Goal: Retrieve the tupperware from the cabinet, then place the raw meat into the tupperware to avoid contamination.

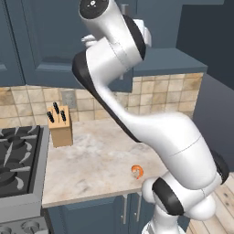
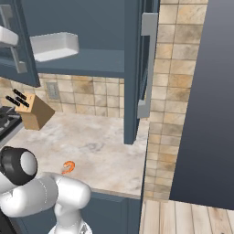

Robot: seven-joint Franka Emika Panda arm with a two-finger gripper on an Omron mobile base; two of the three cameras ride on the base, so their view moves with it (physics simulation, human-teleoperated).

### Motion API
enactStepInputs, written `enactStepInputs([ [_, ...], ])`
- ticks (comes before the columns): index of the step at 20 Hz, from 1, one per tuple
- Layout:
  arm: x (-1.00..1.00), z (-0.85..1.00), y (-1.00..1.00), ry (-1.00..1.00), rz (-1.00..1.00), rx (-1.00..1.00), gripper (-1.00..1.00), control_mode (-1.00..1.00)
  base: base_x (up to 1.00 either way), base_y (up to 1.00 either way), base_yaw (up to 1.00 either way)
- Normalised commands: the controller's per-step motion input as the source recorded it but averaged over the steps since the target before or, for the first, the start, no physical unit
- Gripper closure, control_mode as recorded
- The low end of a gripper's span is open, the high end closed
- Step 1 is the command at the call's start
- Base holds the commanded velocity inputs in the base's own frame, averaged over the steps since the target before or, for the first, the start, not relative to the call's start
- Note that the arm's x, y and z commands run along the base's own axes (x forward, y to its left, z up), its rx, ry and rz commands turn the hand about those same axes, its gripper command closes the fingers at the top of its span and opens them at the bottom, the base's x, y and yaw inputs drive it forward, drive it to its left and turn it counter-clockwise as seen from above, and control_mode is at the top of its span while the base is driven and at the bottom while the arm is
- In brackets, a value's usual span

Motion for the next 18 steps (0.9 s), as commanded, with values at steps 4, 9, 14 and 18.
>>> enactStepInputs([
  [4, -0.81, -0.18, 0.46, 0.06, -0.15, -0.04, 1.00, -1.00, 0.00, 0.00, 0.00],
  [9, -0.77, -0.25, 0.53, 0.04, -0.15, -0.05, 1.00, -1.00, 0.00, 0.00, 0.00],
  [14, -0.71, -0.35, 0.25, 0.02, -0.13, -0.01, -1.00, -1.00, 0.00, 0.00, 0.00],
  [18, -0.71, -0.30, 0.04, 0.04, -0.14, 0.00, -1.00, -1.00, 0.00, 0.00, 0.00],
])
